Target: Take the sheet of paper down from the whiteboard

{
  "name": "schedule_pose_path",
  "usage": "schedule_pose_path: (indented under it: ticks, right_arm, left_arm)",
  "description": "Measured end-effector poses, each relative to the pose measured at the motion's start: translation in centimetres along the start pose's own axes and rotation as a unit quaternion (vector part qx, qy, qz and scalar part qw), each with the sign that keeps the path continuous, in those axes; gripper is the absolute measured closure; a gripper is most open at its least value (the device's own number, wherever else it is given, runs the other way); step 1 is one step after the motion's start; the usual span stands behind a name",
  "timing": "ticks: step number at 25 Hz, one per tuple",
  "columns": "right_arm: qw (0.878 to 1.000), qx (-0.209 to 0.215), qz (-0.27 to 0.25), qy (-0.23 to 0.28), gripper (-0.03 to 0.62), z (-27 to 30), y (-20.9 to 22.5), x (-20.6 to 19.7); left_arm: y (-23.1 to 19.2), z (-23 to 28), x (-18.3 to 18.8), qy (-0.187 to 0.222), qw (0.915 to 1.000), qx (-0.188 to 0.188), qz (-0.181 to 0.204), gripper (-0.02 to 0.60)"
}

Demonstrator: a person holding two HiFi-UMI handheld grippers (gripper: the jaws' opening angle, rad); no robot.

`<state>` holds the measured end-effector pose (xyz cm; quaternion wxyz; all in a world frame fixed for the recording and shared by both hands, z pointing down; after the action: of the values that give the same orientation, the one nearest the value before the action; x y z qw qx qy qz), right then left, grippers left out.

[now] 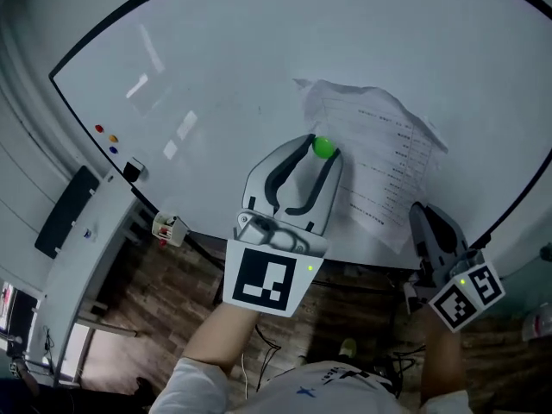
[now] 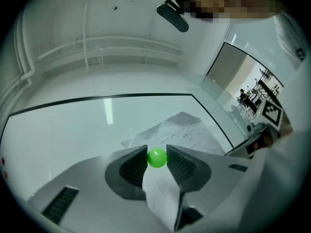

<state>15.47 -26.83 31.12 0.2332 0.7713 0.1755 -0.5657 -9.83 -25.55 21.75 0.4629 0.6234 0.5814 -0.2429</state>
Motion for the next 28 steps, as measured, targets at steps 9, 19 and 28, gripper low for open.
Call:
schedule_pose_path:
  ticks: [9,19,28]
  right_arm:
    - [0.997,-0.056,0.032,-0.035,0.580,-1.7,-4.7,-4.2]
    - [0.992,-0.101,0.039,-0.071,0.580,-5.0,-9.4,-8.8]
    - [0.988,-0.119,0.042,-0.084,0.580,-6.3,-11.4,-10.2]
  left_arm:
    - [-0.1,-6.9,-4.9,-0.078,0.9925,-0.070,-0.062,0.449]
    - [2.5,-14.2,-8.2,-0.110,0.9779,-0.115,-0.136,0.449]
    - [2.9,-16.6,-9.5,-0.130,0.9717,-0.128,-0.150,0.449]
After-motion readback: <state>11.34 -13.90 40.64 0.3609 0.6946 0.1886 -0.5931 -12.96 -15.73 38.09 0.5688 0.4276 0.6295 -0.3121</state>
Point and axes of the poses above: the fingertips, and each gripper's own axes: z forward along the fingers, y to its right, x out of its top, the point moved 10 cm from there along -z, backward along the fingers, and after that the axes turned 15 degrees about x, right-handed, at the moved point
